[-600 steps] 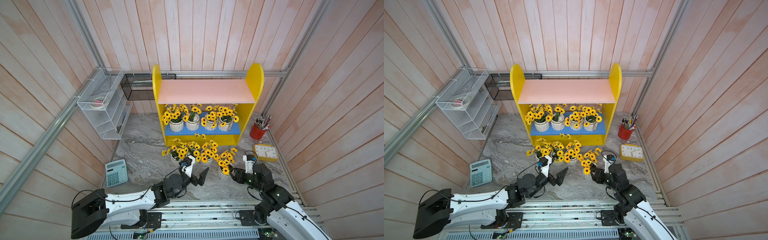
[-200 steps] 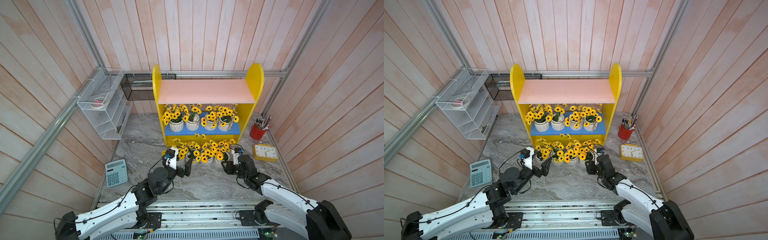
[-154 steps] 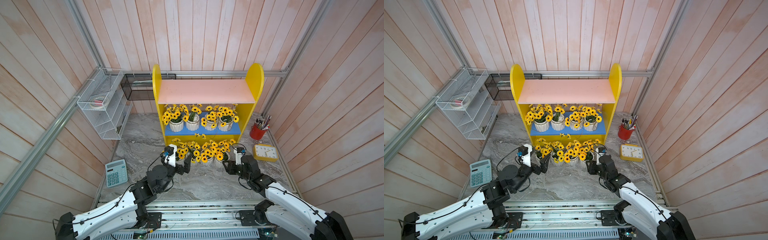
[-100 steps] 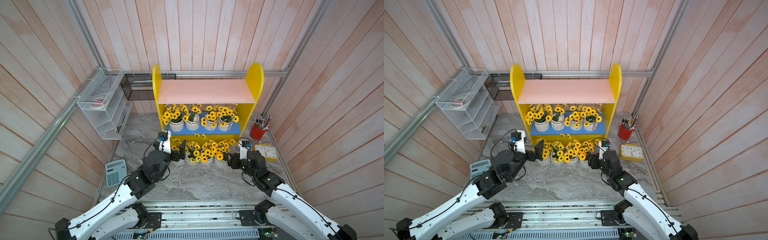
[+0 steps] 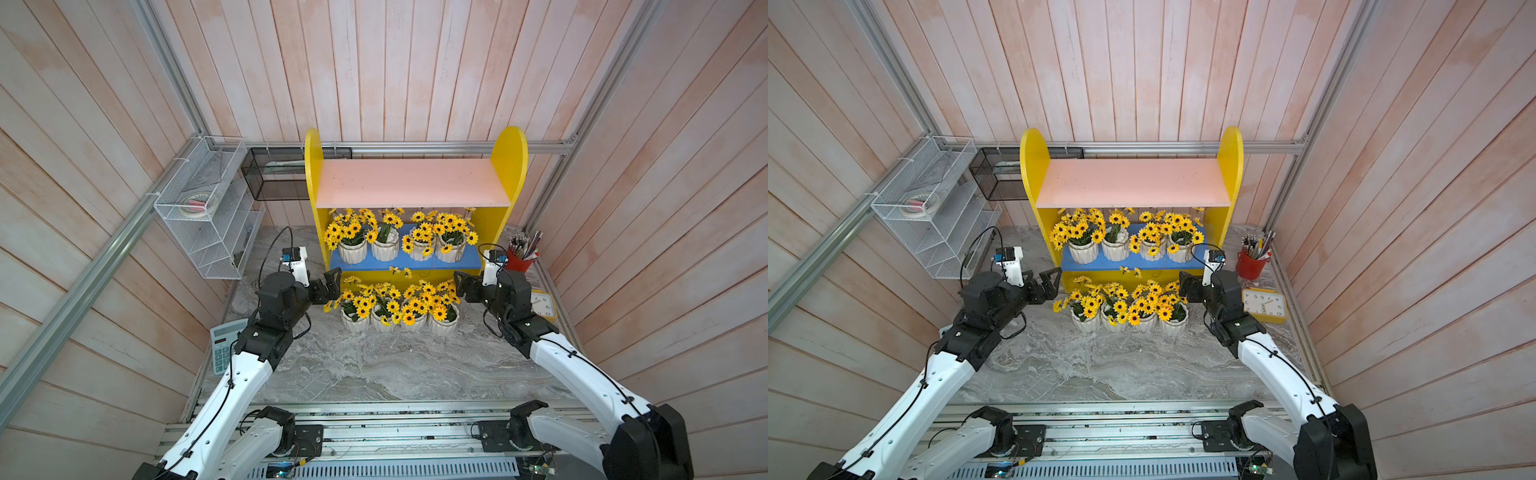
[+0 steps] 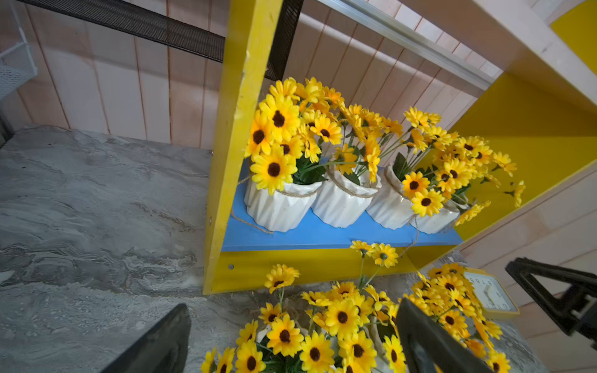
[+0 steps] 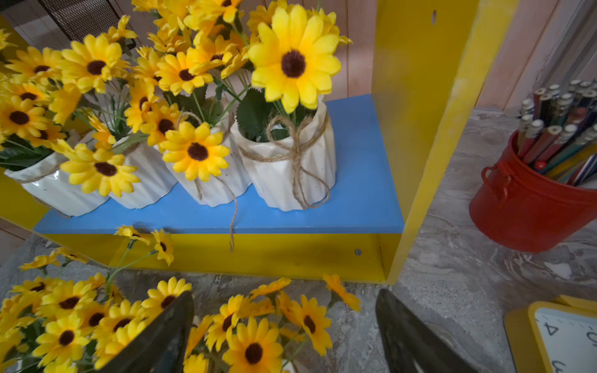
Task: Take the sunflower pots off the shelves
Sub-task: Move the sunflower pot to the center of the board, then pick up the sunflower pot from the shelf.
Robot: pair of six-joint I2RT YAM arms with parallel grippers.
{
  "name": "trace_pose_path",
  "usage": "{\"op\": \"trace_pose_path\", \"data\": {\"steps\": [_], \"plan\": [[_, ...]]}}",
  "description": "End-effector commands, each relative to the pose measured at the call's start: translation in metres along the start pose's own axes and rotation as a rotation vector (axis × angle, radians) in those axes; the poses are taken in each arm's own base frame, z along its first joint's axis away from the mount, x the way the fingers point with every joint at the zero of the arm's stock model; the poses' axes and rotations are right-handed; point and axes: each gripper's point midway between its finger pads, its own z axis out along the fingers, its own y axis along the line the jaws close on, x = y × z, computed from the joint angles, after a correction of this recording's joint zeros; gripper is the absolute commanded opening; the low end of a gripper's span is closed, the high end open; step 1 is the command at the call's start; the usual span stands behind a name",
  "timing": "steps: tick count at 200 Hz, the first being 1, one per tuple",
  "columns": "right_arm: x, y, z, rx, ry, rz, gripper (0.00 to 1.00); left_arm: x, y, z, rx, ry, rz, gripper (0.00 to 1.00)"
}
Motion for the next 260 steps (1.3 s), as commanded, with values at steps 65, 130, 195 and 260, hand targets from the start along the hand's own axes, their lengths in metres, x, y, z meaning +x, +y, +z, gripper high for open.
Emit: {"op": "trace_pose_path", "data": {"steps": [65,130,195,260], "plan": [[-0.020,0.006,0.053,-0.035,-0.023,-0.030,0.93,0.001,-0.019,-0.004,0.122,-0.002,-0.045,1.00],[-0.028,0.000,0.068,-0.022,-0.137,0.045,0.98,-0.001,-0.023,-0.006,0.142,-0.007,-0.038,1.00],[-0.012,-0.005,0.088,-0.006,-0.099,-0.006,0.98,-0.001,-0.021,-0.008,0.134,-0.013,-0.031,1.00],[-0.017,-0.005,0.104,0.006,-0.145,-0.031,0.98,-0.002,-0.024,-0.007,0.146,-0.014,-0.028,1.00]]}}
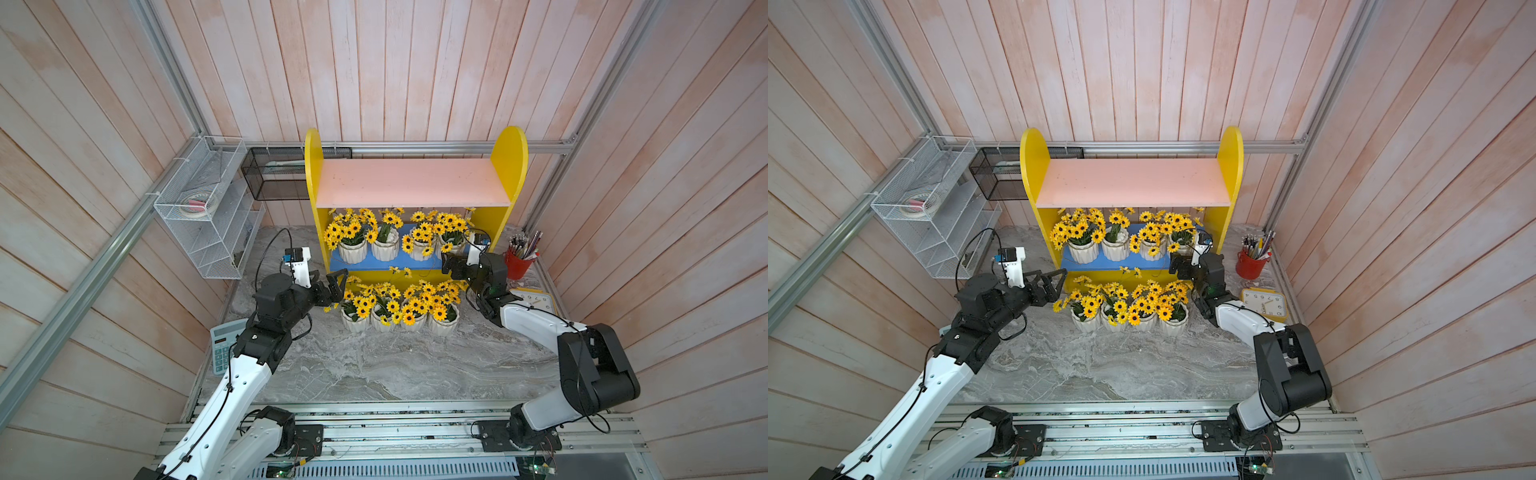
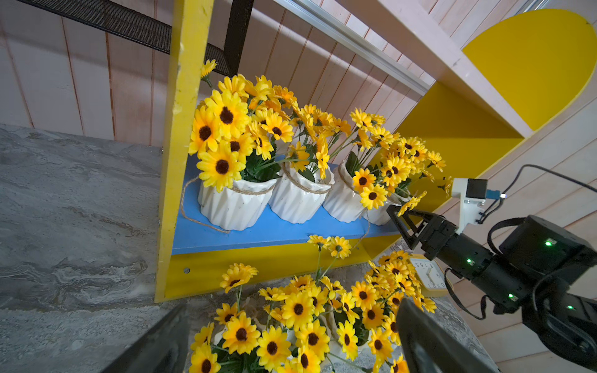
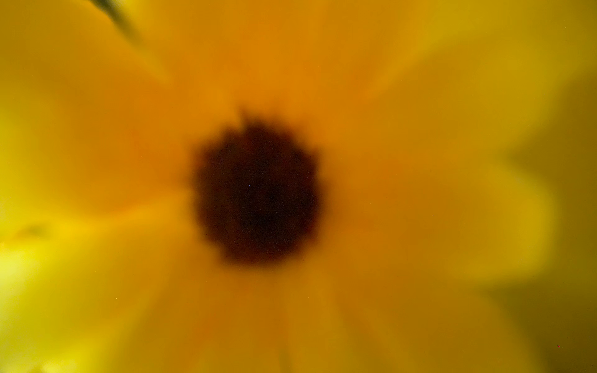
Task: Take the sunflower pots off the shelves
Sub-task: Pick up the sunflower pot from the shelf.
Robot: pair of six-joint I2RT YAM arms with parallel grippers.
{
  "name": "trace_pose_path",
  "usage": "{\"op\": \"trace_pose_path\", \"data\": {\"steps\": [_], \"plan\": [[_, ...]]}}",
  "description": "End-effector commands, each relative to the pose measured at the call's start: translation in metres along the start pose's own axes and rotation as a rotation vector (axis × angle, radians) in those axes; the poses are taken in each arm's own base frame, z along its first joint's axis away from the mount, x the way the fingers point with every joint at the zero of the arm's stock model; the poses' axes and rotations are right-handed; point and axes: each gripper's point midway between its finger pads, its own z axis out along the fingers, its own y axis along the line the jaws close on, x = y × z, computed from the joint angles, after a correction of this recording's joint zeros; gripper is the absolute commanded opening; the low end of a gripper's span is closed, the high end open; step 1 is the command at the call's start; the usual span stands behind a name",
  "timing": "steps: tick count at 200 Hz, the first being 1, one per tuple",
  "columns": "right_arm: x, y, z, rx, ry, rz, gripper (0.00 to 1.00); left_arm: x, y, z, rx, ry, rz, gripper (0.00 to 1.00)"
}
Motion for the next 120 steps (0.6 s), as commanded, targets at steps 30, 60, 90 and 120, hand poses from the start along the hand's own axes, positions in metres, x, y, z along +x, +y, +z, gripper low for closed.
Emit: {"op": "trace_pose_path", "data": {"steps": [30,60,90,120], "plan": [[-0.002,-0.004,0.016,0.056,-0.024,-0.040,0.98,0.002,-0.001,-0.001,0.015,0.001,0.011,1.00],[-0.002,-0.019,0.011,0.131,-0.059,-0.007,0.98,0.002,-0.001,0.000,0.015,0.002,0.014,1.00],[-0.006,-0.026,0.008,0.172,-0.092,0.017,0.98,0.002,-0.002,0.000,0.019,0.003,0.015,1.00],[-0.012,-0.019,0.008,0.140,-0.114,0.020,0.98,0.003,-0.002,0.000,0.020,0.004,0.017,1.00]]}}
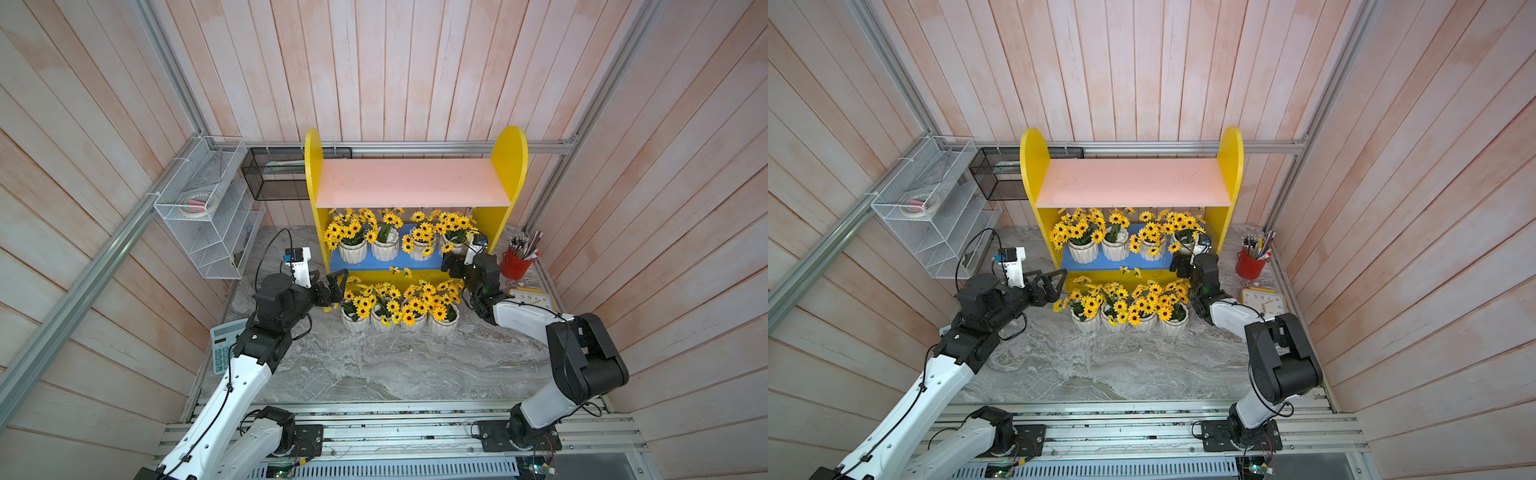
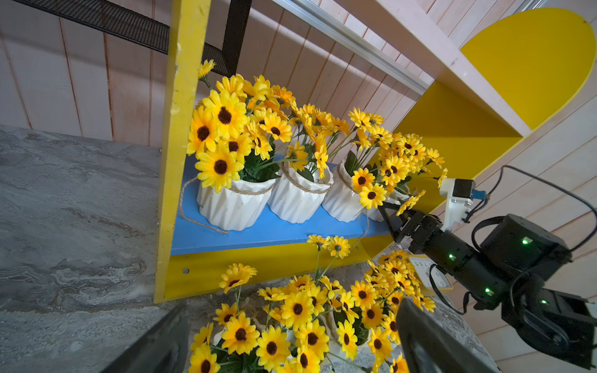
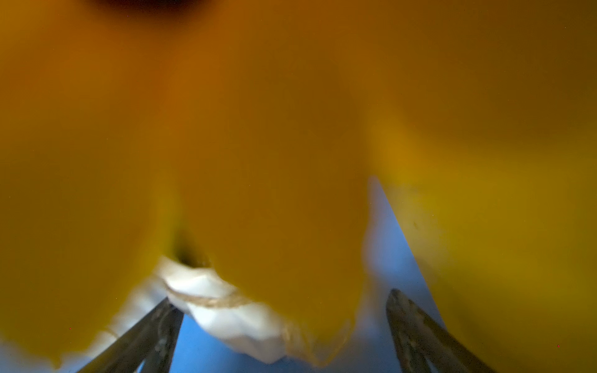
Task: Take the sunflower pots off the shelves
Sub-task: Pick up the sunflower pot from the shelf.
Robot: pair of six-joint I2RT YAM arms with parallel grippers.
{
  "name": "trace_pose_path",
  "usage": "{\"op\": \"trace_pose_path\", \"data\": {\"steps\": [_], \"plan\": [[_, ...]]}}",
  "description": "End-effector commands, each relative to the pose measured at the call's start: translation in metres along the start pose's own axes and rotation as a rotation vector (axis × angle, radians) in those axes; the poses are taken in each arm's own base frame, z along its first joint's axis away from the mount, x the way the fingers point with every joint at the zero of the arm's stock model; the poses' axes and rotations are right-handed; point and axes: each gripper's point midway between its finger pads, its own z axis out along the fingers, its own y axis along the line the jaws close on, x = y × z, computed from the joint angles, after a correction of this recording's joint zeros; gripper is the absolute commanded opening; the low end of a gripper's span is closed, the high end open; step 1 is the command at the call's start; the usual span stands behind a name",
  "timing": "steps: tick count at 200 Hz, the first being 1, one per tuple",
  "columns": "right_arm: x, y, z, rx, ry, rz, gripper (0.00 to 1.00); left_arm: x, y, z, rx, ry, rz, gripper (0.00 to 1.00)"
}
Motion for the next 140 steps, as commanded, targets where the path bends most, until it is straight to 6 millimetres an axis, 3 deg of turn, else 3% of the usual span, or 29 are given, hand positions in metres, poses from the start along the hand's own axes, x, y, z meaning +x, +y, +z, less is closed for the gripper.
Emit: {"op": "trace_pose_path", "data": {"steps": [1,30,85,140], "plan": [[-0.013,-0.001,-0.003,0.009,-0.062,0.026,0.98,0.002,0.000,0.000,0.014,0.002,0.014,1.00],[-0.017,0.011,-0.005,-0.037,-0.094,-0.033,0.98,0.002,0.000,-0.001,0.010,0.003,0.018,1.00],[-0.017,0.013,0.006,-0.034,-0.134,-0.138,0.98,0.002,0.000,-0.001,0.011,0.002,0.025,1.00],[-0.020,0.015,0.003,-0.050,-0.228,-0.220,0.98,0.001,0.000,-0.002,0.009,-0.005,0.034,1.00]]}}
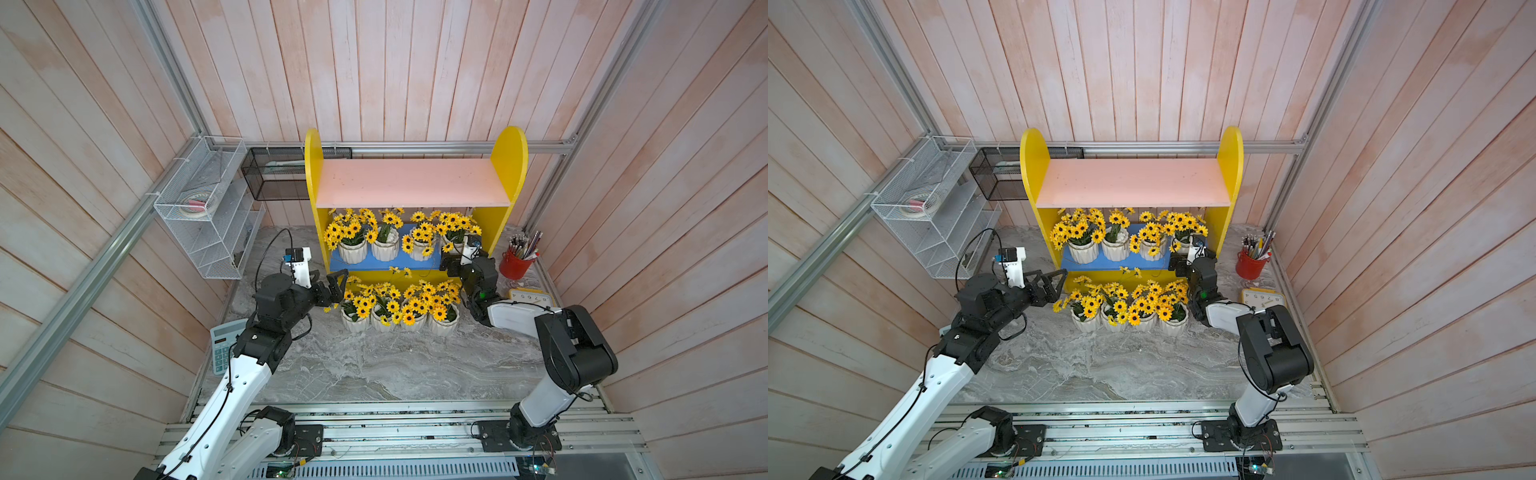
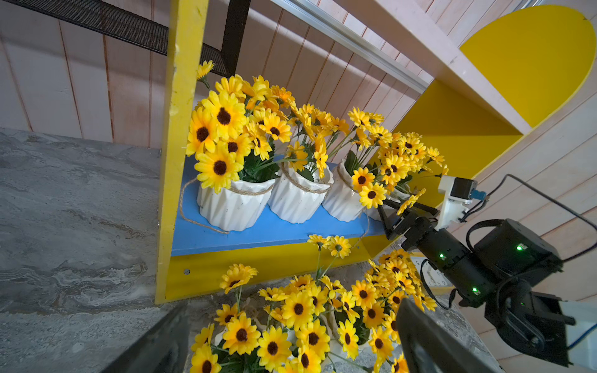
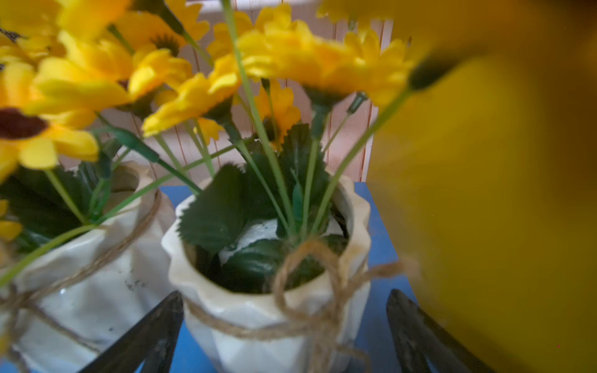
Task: Take the sunflower pots off the shelves
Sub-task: Pick up the sunflower pot from the shelf.
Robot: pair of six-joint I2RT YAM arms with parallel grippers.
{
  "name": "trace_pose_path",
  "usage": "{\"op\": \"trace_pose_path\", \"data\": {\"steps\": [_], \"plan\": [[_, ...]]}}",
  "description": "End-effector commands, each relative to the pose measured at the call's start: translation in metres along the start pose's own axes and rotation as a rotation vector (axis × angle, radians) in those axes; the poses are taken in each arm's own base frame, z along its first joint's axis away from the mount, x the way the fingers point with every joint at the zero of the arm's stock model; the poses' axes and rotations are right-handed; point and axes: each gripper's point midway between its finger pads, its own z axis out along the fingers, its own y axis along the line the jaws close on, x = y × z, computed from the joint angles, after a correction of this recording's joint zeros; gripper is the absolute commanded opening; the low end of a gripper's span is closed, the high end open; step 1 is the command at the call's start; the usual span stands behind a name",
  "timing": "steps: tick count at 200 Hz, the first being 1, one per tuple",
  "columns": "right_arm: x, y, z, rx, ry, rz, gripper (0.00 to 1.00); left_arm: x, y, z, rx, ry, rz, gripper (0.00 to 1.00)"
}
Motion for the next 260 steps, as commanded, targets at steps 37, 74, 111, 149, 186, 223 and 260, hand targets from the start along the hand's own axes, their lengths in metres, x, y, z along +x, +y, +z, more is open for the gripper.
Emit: {"op": "trace_pose_path", "data": {"steps": [37,74,111,149,186,223,260], "plan": [[-0.015,0.002,-0.003,-0.010,-0.148,-0.099,0.98,0.000,-0.001,-0.002,0.009,-0.008,0.032,1.00],[-0.014,0.004,0.002,-0.026,-0.153,-0.126,0.98,0.000,0.000,-0.003,0.003,-0.010,0.036,1.00],[-0.023,0.005,0.001,-0.069,-0.187,-0.087,0.98,0.001,0.001,-0.002,0.000,-0.006,0.037,1.00],[-0.026,0.006,0.009,-0.115,-0.177,-0.043,0.98,0.000,0.002,-0.002,-0.007,-0.008,0.039,1.00],[-0.027,0.012,0.017,-0.154,-0.166,-0.047,0.98,0.001,0.002,-0.001,-0.005,-0.007,0.043,1.00],[-0.023,0.010,0.025,-0.156,-0.146,-0.050,0.98,0.001,0.002,-0.001,-0.005,-0.005,0.044,1.00],[-0.018,0.002,0.032,-0.123,-0.139,-0.033,0.98,0.001,0.002,-0.001,-0.003,-0.003,0.047,1.00]]}}
